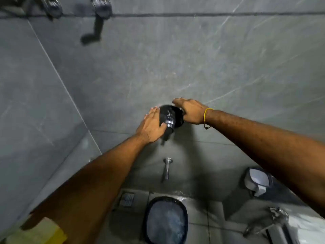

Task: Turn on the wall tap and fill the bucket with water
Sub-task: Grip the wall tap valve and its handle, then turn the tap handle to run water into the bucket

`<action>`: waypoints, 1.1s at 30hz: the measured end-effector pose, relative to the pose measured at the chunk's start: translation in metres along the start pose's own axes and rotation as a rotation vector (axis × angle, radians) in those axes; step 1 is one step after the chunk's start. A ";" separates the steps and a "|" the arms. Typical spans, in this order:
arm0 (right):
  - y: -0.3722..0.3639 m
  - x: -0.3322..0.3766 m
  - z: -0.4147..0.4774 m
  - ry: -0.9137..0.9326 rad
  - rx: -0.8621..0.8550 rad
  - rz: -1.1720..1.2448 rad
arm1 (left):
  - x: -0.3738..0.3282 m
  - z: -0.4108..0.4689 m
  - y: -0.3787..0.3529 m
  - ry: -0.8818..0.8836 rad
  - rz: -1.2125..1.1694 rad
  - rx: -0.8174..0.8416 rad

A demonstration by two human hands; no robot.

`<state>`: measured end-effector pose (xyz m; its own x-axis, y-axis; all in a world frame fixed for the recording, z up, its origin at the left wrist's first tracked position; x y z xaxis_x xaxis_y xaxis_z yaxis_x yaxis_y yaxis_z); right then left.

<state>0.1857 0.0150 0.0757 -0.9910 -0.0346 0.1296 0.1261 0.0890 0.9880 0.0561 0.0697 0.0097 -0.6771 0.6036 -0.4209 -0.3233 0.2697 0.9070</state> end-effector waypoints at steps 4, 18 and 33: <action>-0.031 -0.019 0.020 -0.011 0.063 0.044 | 0.019 0.020 -0.052 0.159 -0.152 0.125; -0.063 -0.043 0.050 0.177 -0.008 -0.081 | 0.051 0.040 -0.128 0.419 -0.688 0.195; -0.056 -0.026 0.053 0.185 -0.071 -0.226 | 0.065 0.019 -0.122 0.470 -0.772 0.102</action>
<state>0.2020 0.0632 0.0125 -0.9700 -0.2266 -0.0876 -0.0873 -0.0115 0.9961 0.0641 0.0903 -0.1277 -0.5033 -0.1344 -0.8536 -0.7539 0.5511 0.3578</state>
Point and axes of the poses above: each hand's wrist, its own z-axis towards the middle knuckle, its own y-axis out of the back of the hand, x = y × z, the point moved 9 cm from there along z, towards the middle knuckle, and after that the axes turned 6 degrees about x, right-handed, at the moved point
